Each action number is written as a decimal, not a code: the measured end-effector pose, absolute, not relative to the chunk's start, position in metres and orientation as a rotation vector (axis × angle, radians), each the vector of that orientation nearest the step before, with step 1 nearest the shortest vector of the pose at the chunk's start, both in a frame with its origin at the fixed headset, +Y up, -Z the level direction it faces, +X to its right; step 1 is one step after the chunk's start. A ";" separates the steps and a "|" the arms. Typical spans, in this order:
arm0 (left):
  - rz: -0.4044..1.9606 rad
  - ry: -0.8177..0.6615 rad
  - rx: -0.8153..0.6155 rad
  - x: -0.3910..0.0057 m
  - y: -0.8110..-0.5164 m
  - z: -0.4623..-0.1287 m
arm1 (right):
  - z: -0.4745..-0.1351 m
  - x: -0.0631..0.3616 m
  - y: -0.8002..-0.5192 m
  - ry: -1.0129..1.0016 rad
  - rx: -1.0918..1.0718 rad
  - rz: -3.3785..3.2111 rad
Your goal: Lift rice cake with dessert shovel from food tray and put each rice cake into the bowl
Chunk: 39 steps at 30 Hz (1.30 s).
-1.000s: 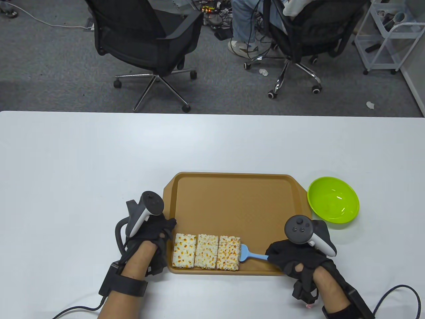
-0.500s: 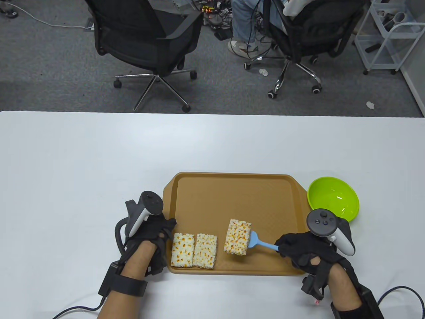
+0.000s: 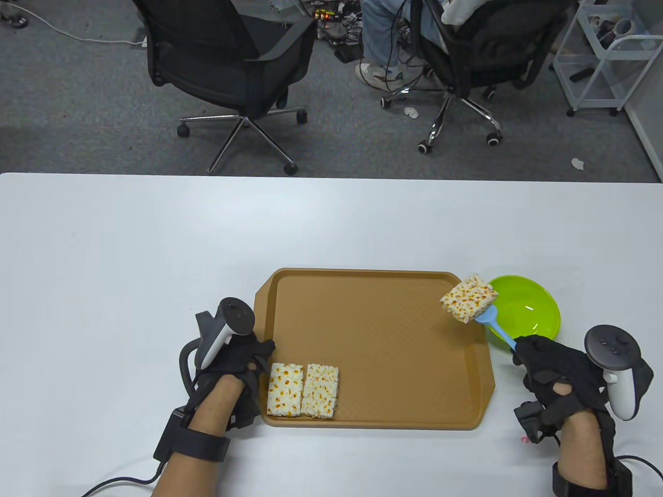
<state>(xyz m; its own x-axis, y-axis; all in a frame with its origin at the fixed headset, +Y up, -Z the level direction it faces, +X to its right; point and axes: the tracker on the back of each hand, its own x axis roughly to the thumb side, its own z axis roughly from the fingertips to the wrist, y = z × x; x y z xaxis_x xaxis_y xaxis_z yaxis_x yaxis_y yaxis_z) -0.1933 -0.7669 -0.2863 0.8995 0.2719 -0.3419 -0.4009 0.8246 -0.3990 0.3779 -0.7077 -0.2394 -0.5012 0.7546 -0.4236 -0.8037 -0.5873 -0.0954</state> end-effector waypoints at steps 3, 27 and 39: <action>0.364 0.277 -0.483 -0.193 -0.767 -0.286 | -0.237 0.392 -0.712 0.128 -0.670 2.119; 0.366 0.276 -0.485 -0.194 -0.767 -0.286 | -0.243 0.362 -0.684 -0.170 -1.211 2.751; 0.382 0.273 -0.490 -0.194 -0.767 -0.286 | -0.221 0.315 -0.666 -0.638 -1.191 2.923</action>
<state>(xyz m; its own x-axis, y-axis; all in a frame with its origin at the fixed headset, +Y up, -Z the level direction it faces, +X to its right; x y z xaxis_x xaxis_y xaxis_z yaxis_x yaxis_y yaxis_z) -0.1941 -0.7669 -0.2865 0.8939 0.2894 -0.3423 -0.4179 0.8142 -0.4030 0.3153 -0.6665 -0.2209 -0.7236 0.0749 -0.6861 0.2180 -0.9184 -0.3301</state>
